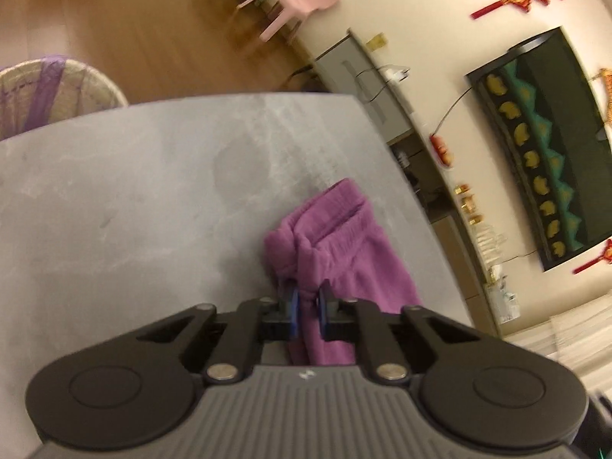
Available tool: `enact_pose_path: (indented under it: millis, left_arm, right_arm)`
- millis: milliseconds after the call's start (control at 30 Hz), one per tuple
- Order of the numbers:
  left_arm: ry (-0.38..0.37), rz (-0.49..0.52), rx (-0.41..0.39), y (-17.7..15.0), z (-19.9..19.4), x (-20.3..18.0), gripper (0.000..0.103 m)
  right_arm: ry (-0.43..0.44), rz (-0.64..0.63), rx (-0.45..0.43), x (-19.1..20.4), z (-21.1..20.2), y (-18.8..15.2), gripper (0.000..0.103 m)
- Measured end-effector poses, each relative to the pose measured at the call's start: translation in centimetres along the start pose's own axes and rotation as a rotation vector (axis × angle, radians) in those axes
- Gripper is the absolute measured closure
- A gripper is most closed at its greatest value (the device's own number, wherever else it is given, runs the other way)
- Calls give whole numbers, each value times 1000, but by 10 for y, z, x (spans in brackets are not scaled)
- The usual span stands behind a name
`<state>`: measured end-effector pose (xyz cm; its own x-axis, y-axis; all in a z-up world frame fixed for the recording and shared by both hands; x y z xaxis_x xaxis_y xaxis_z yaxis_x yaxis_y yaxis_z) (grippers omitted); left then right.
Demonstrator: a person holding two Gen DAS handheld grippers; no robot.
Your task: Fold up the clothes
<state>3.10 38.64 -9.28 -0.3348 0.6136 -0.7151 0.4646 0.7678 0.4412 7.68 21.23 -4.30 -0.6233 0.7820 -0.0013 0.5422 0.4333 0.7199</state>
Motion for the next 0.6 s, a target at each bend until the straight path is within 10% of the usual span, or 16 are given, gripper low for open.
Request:
enact_pose_path:
  millis: [267,467,600]
  left_arm:
    - [-41,316,-100,-24,-21,-62,94]
    - [-18,651,-117,-72,-18,-115,94]
    - [-14,755,-111,-92,-15,-129,94]
  right_arm:
    - [53,156,142,-13,21,18,91]
    - [176,188,117,-11,-14,68,27]
    - [274,28,233,30,-15,92,19]
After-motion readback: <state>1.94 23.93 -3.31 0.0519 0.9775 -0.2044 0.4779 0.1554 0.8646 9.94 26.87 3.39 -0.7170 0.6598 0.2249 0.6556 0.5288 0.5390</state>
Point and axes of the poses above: each gripper's, at about its wrist camera, not at the fingertips, and z roughly the way its jaws point, x to its left, y to its top, the point moved 1 cm from there along z, roughly the way its jaws point, and after that the axes turned 2 degrees about -x, right-handed, at the moved point
